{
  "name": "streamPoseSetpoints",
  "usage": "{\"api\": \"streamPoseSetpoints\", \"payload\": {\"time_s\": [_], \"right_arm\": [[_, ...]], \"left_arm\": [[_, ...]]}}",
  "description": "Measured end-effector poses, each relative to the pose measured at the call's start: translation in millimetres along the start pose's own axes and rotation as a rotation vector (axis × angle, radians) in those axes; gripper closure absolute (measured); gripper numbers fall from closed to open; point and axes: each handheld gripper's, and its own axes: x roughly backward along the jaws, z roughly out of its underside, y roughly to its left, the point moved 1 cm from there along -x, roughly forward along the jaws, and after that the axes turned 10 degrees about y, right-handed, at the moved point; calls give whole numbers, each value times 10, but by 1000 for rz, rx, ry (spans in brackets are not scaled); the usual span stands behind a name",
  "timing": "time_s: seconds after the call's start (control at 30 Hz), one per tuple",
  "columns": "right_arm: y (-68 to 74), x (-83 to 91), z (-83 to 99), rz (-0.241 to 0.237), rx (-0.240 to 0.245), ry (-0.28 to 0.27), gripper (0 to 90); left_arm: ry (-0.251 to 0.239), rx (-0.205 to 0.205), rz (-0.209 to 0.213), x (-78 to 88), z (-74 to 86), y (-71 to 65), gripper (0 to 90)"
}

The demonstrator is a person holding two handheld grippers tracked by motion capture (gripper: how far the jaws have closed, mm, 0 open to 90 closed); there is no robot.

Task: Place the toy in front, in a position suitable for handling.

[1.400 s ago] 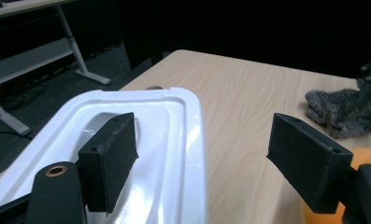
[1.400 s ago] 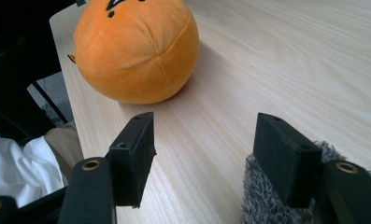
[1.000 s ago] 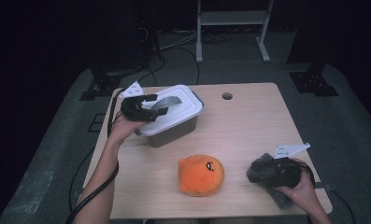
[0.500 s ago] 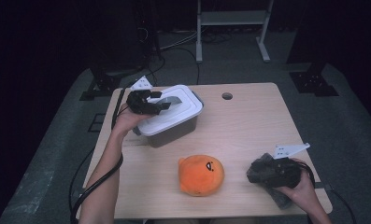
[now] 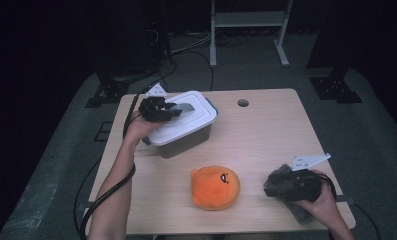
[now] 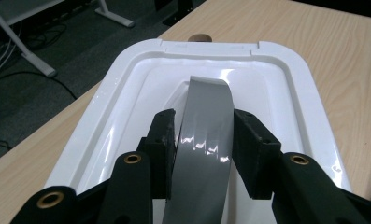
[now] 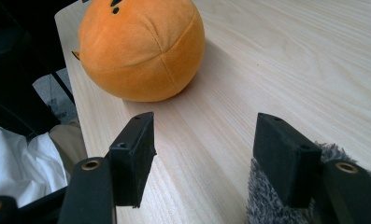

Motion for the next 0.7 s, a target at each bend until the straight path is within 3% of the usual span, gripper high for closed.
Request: {"api": "streamPoseSetpoints", "payload": {"time_s": [0.07, 0.17, 0.6, 0.7], "right_arm": [[2, 3, -1, -1, -2, -1, 375], [4, 1, -3, -2, -1, -1, 375], [7, 1, -4, -6, -3, -3, 375], [10, 4, -4, -6, 0, -6, 375]], "left_arm": [[18, -19, 25, 11, -19, -16, 652], [37, -38, 24, 15, -44, -50, 666], [60, -84, 117, 10, -103, -148, 668], [53, -99, 156, -14, -130, -222, 668]]}}
